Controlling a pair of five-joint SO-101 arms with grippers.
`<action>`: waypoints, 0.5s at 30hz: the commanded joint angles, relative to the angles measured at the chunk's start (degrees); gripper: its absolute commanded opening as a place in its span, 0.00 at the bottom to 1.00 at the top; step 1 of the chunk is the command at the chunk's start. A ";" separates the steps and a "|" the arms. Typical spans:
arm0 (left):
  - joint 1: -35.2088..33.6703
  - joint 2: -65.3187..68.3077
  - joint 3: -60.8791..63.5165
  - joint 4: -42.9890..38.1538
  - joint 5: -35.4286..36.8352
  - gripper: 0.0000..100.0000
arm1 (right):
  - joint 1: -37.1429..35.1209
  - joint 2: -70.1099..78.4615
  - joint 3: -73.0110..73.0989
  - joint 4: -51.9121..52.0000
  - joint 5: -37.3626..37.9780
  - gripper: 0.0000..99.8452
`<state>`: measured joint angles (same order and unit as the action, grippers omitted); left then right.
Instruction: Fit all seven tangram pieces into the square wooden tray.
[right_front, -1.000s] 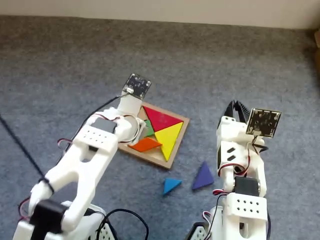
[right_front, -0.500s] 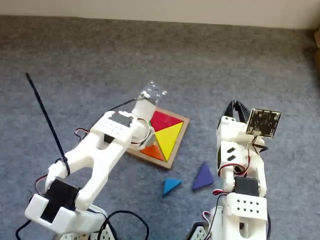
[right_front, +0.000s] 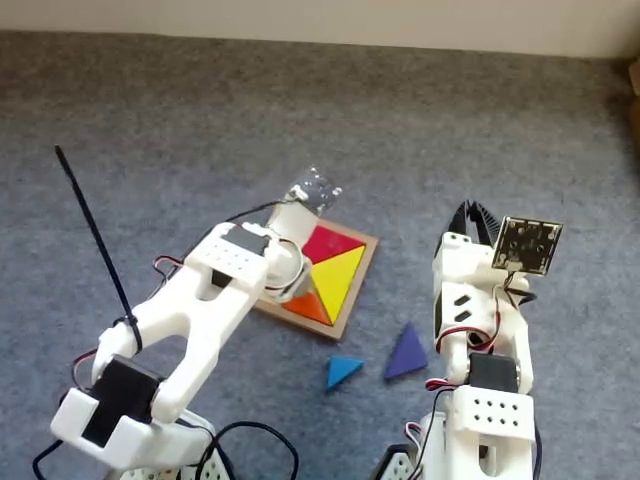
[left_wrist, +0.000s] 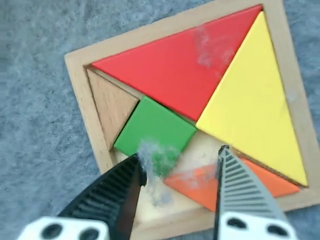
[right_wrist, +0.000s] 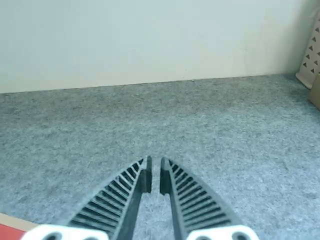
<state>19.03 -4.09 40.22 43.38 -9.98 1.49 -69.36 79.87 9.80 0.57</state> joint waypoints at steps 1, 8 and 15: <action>2.68 -0.48 -1.19 0.97 -0.62 0.23 | -1.01 -1.36 -1.01 -1.36 0.00 0.05; 2.51 -3.30 -1.27 1.05 3.34 0.23 | -1.01 -1.36 -1.01 -1.36 0.00 0.05; 2.42 -18.59 6.11 0.79 7.38 0.23 | -1.01 -1.36 -1.01 -1.36 0.00 0.05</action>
<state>20.35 -14.73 44.62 43.91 -4.00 1.49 -69.36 79.87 9.80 0.57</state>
